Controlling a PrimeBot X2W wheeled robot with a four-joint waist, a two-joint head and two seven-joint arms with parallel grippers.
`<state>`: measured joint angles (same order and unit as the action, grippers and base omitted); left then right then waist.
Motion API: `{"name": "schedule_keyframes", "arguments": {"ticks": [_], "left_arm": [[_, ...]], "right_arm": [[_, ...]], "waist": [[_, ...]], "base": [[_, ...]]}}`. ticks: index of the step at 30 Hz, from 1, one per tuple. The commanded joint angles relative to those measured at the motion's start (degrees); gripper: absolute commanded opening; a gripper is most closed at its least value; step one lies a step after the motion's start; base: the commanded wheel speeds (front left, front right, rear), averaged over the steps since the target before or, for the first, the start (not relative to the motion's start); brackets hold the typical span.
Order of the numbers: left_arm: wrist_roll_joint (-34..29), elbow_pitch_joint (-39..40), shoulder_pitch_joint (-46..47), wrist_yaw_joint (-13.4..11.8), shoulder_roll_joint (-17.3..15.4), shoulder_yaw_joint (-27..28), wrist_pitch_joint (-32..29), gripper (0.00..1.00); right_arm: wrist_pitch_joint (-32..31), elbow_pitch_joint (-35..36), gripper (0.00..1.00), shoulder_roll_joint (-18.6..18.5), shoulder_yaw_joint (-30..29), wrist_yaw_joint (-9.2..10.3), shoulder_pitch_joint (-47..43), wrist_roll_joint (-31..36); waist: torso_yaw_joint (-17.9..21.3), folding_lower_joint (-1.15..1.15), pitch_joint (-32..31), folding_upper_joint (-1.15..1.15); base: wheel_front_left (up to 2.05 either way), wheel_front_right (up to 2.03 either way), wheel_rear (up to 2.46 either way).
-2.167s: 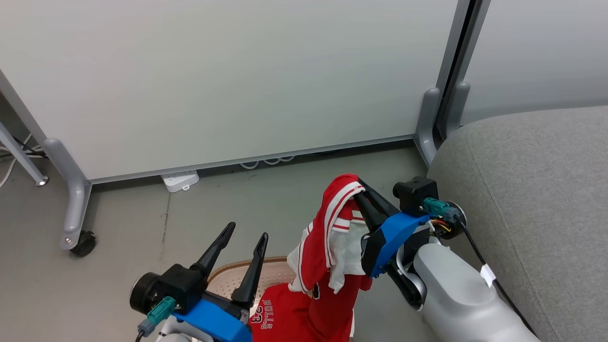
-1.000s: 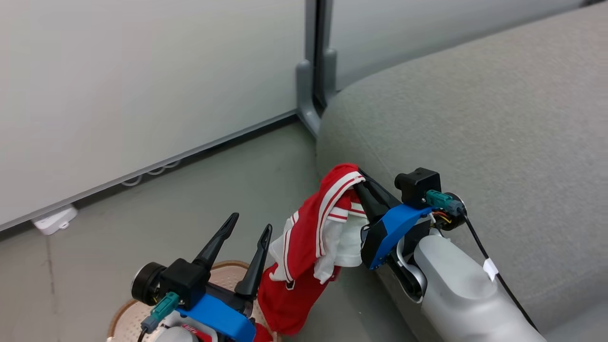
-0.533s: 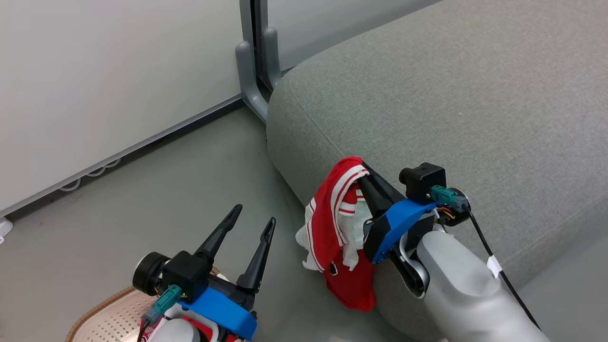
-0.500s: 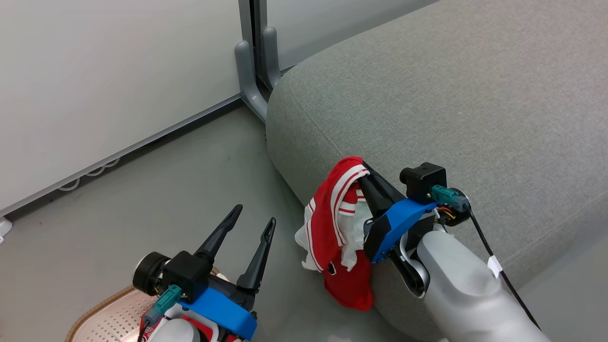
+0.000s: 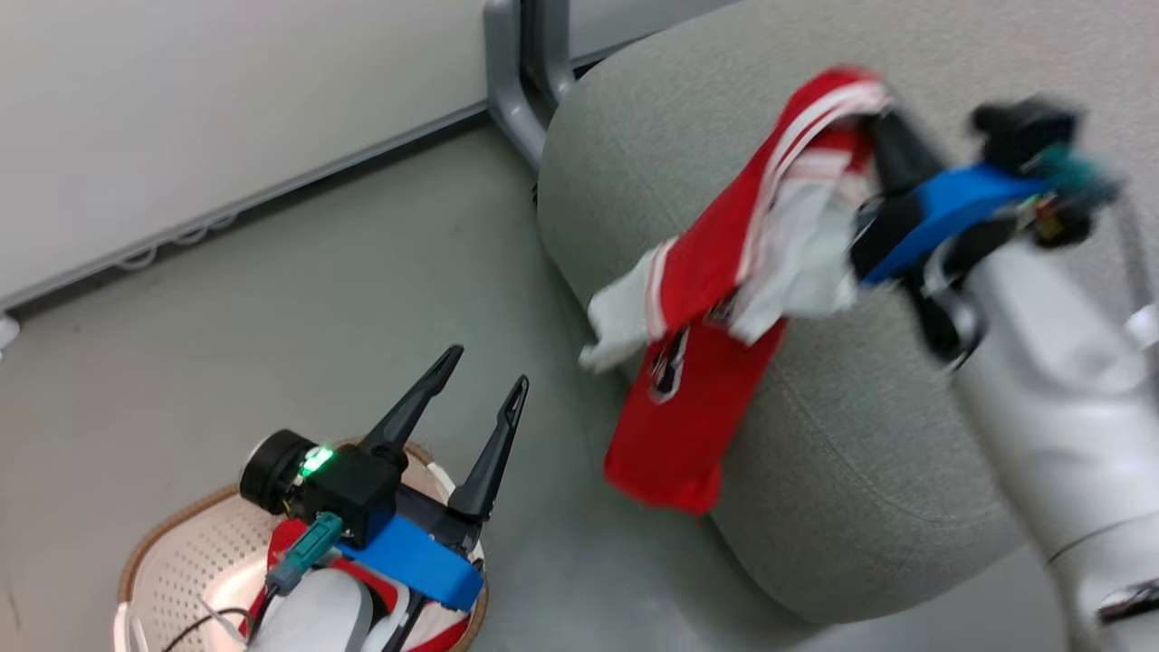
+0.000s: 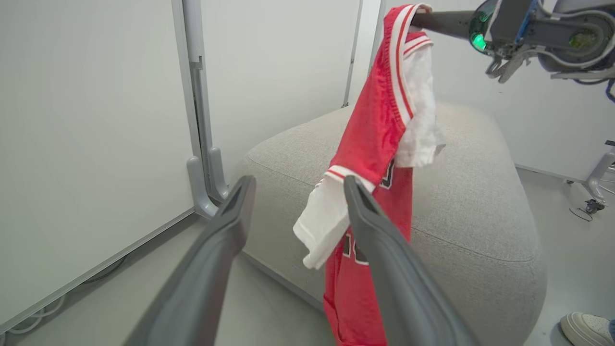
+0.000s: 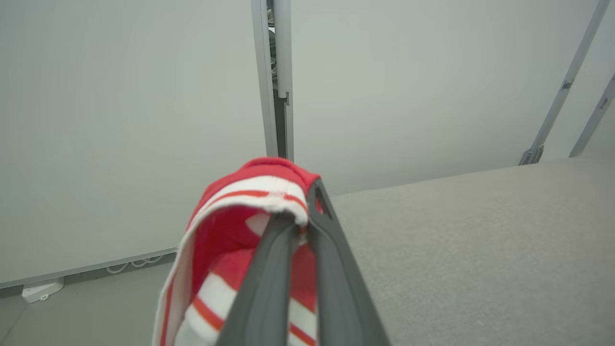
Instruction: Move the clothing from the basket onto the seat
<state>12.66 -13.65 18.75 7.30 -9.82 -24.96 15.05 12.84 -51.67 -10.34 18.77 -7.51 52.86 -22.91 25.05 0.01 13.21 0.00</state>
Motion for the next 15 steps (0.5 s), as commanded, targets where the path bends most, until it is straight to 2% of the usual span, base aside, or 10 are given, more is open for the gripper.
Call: {"name": "schedule_keyframes", "arguments": {"ticks": [1, 8, 15], "left_arm": [[-0.39, 0.50, 1.32, 0.21, -0.67, -0.37, 0.19, 1.00], [-1.71, 3.43, 6.68, 0.21, -3.56, -2.61, 0.19, 1.00], [-3.06, 7.28, 12.56, 0.21, -5.91, -3.98, 0.18, 1.00]], "right_arm": [[-0.34, 0.63, 0.00, -1.74, -1.16, 0.04, 2.68, -0.53], [-3.17, 4.02, 0.00, -15.23, -12.42, 0.05, 14.45, -0.07], [-3.25, 7.70, 0.00, -24.56, -25.59, 0.05, 20.63, 3.75]], "waist": [[-2.10, -0.01, 3.21, 0.00], [-5.68, -0.01, 13.04, 0.00], [-8.45, -0.01, 22.89, 0.00]], "base": [[0.00, 0.00, 0.00], [0.00, 0.00, 0.00], [0.00, 0.00, 0.00]]}}
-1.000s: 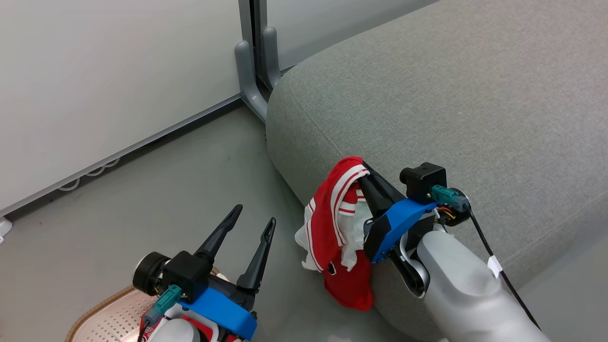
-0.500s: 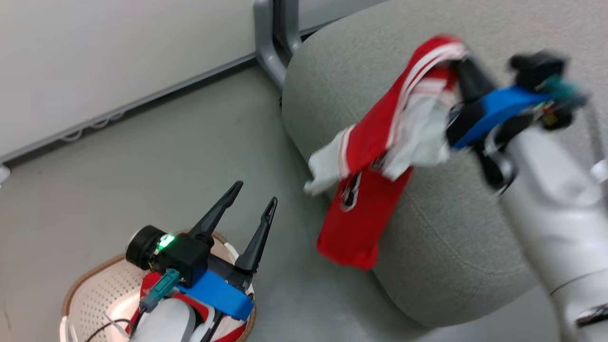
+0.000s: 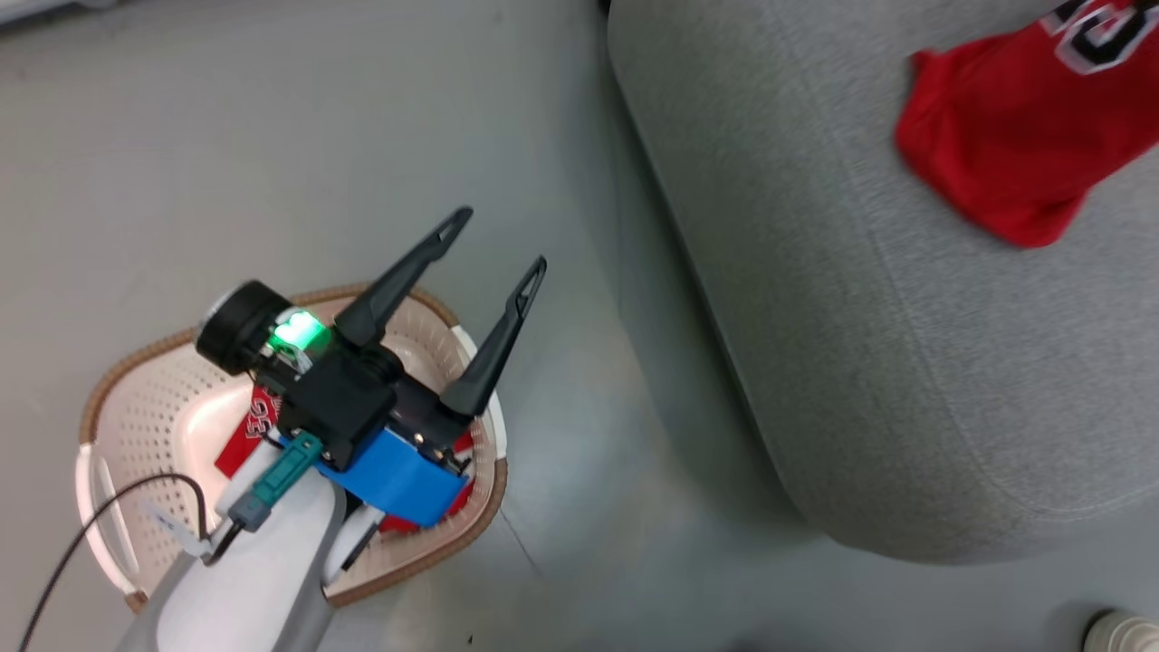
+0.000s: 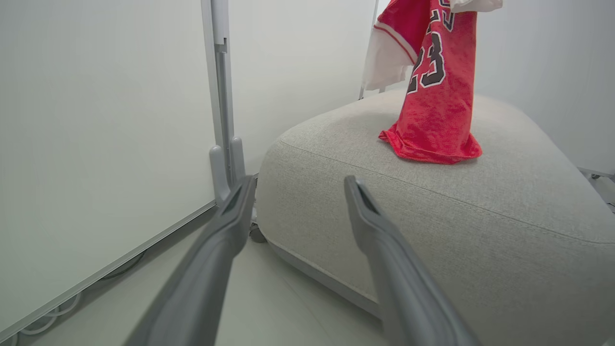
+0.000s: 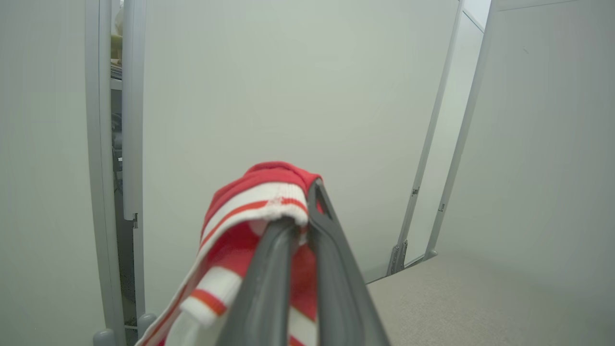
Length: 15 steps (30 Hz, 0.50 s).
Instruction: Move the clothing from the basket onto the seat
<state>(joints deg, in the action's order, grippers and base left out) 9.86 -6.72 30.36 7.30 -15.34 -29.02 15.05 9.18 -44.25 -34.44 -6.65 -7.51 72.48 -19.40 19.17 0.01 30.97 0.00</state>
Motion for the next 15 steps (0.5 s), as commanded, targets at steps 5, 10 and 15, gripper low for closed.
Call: {"name": "schedule_keyframes", "arguments": {"ticks": [5, 10, 15], "left_arm": [[-1.11, 2.97, 4.21, 0.00, -1.15, 0.46, -0.06, 1.00], [-1.72, 4.04, 6.24, -0.19, -1.51, 0.40, -0.20, 1.00], [-1.64, 4.03, 6.86, -0.57, -1.42, 0.56, -0.08, 1.00]], "right_arm": [[1.30, -0.21, 0.00, -0.08, -7.53, 0.04, -2.00, 3.28], [2.95, -3.97, 0.00, 2.97, -12.65, 0.04, -6.19, 6.38], [4.38, -8.16, 0.00, 5.30, -15.97, 0.05, -8.69, 9.34]], "waist": [[-3.99, -0.01, 11.01, 0.00], [-5.37, -0.01, 14.77, 0.00], [-6.51, -0.01, 16.07, 0.00]], "base": [[0.00, 0.00, 0.00], [0.00, 0.00, 0.00], [0.00, 0.00, 0.00]]}}
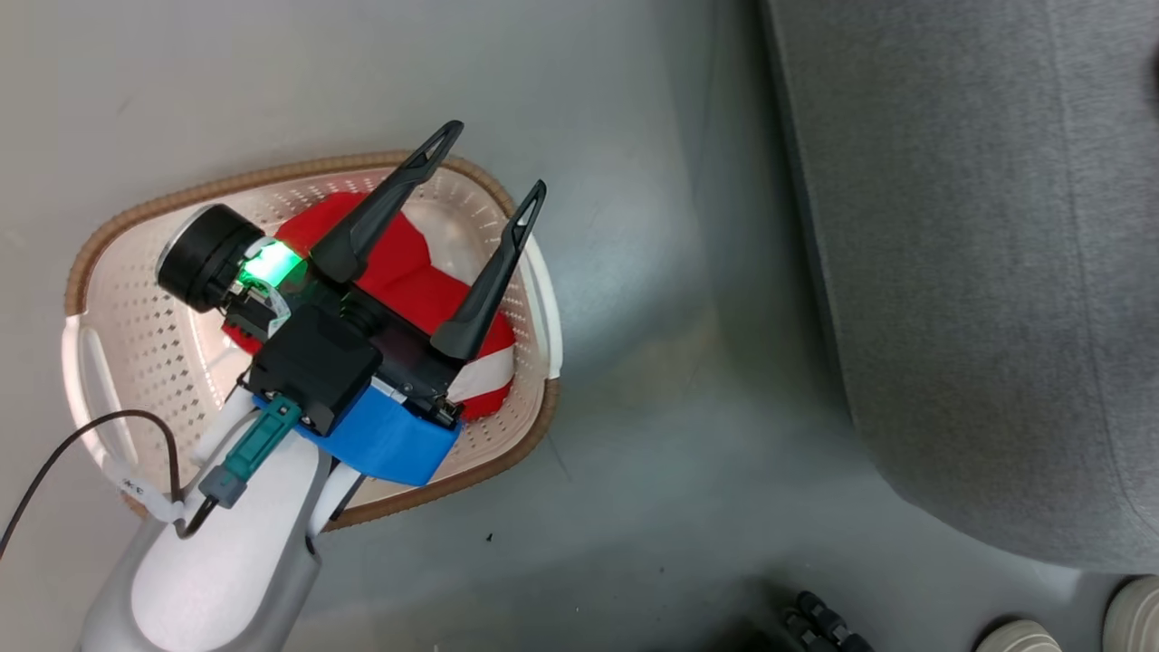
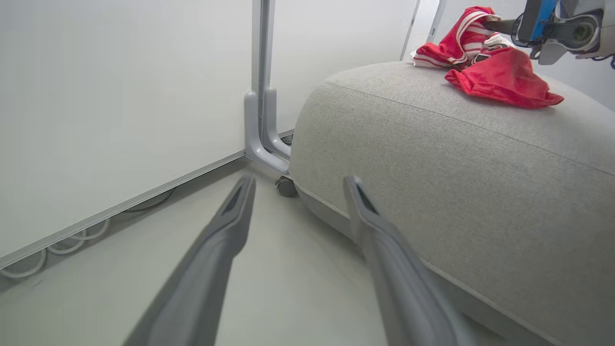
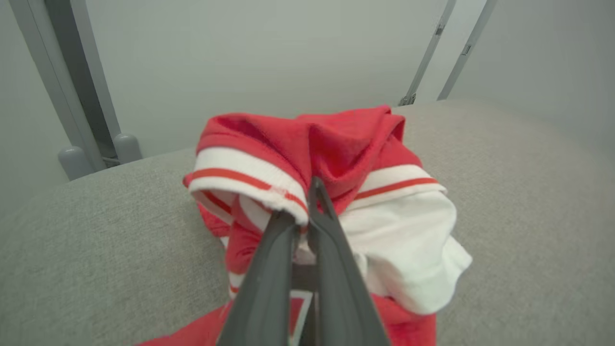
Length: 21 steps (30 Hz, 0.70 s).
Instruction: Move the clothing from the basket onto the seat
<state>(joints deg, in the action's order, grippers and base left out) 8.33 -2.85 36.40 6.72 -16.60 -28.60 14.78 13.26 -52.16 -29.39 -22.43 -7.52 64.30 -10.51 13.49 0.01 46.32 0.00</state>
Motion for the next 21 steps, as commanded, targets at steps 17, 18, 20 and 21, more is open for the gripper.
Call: {"name": "schedule_keyframes", "arguments": {"ticks": [17, 18, 20, 21], "left_arm": [[3.40, -3.83, -5.25, -0.07, 6.48, 2.25, 0.47, 1.00], [3.72, -4.25, -6.27, 0.01, 7.06, 2.79, 0.47, 1.00], [4.11, -5.03, -8.75, 0.14, 8.03, 3.79, 0.47, 1.00], [4.26, -5.50, -10.11, 0.22, 8.44, 4.40, 0.47, 1.00]], "right_arm": [[1.78, -0.22, 1.00, 1.50, 4.31, 0.06, -9.61, 6.27], [1.82, 0.77, 1.00, 1.95, 5.34, 0.05, -11.14, 6.54], [1.83, 2.89, 1.00, 2.92, 6.97, 0.06, -14.38, 6.58], [1.85, 4.21, 1.00, 3.38, 7.92, 0.06, -16.14, 6.67]], "waist": [[-5.89, -0.01, -15.35, 0.00], [-6.34, -0.01, -17.28, 0.00], [-7.16, -0.01, -21.06, 0.00], [-7.58, -0.01, -23.00, 0.00]], "base": [[0.00, 0.00, 0.00], [0.00, 0.00, 0.00], [0.00, 0.00, 0.00], [0.00, 0.00, 0.00]]}}
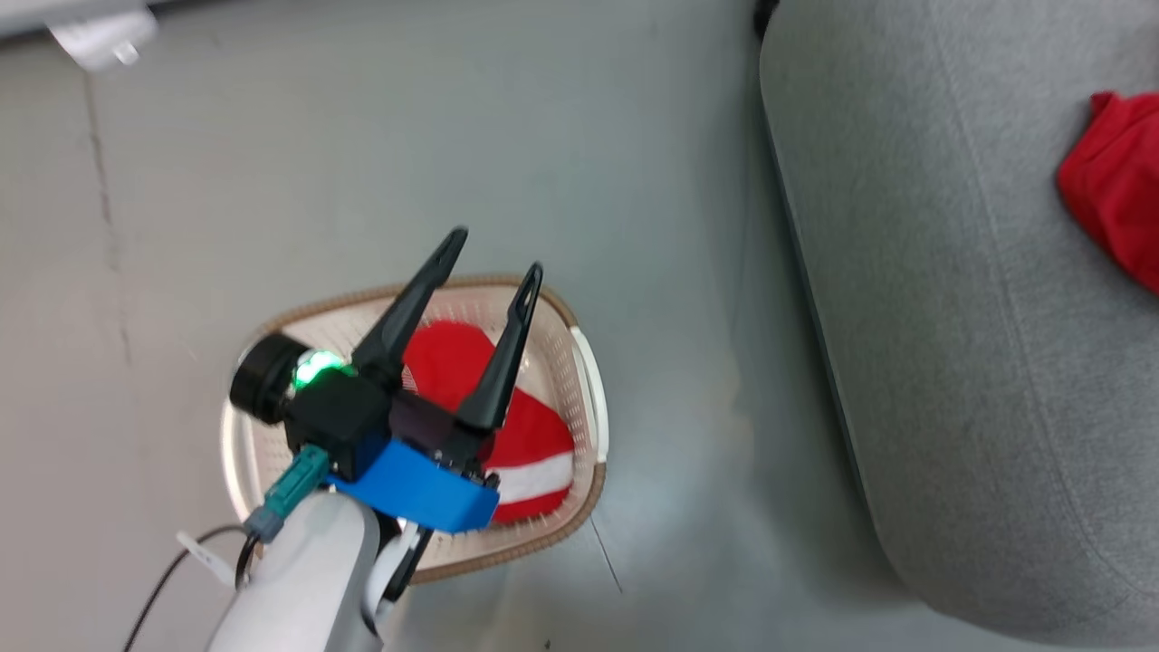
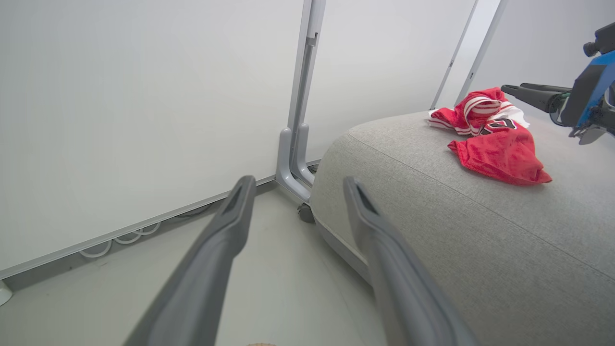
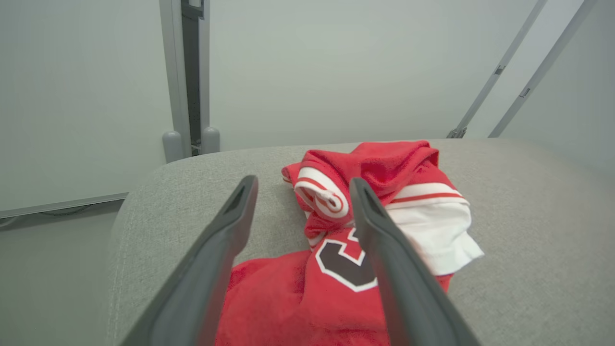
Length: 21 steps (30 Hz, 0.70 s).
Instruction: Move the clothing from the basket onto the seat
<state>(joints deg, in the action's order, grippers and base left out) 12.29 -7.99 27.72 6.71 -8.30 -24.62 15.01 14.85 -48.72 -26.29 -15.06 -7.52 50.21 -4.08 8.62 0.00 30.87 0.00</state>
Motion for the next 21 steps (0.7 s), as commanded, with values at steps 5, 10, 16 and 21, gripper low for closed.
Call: {"name": "schedule_keyframes", "arguments": {"ticks": [5, 10, 16, 21], "left_arm": [[0.89, -2.44, -8.19, 0.45, 1.79, 3.64, 0.21, 1.00], [1.05, -4.27, -13.16, 0.44, 2.98, 6.18, 0.22, 1.00], [0.51, -5.96, -16.34, 0.64, 3.50, 7.74, 0.23, 1.00], [0.23, -7.06, -17.32, 0.72, 3.55, 8.90, 0.22, 1.00]], "right_arm": [[-0.44, 7.68, 1.00, 3.99, 4.58, 0.06, -11.25, -0.86], [-2.36, 15.49, 1.00, 7.28, 7.14, 0.05, -21.20, -2.72], [-5.04, 25.30, 1.00, 11.34, 8.29, 0.05, -31.86, -2.28], [-5.97, 30.77, 1.00, 14.17, 9.13, 0.06, -37.46, -0.40]], "waist": [[-4.66, 0.00, -16.39, 0.00], [-7.22, 0.00, -23.02, 0.00], [-10.43, 0.00, -27.83, 0.00], [-12.05, 0.00, -29.54, 0.00]], "base": [[0.00, 0.00, 0.00], [0.00, 0.00, 0.00], [0.00, 0.00, 0.00], [0.00, 0.00, 0.00]]}}
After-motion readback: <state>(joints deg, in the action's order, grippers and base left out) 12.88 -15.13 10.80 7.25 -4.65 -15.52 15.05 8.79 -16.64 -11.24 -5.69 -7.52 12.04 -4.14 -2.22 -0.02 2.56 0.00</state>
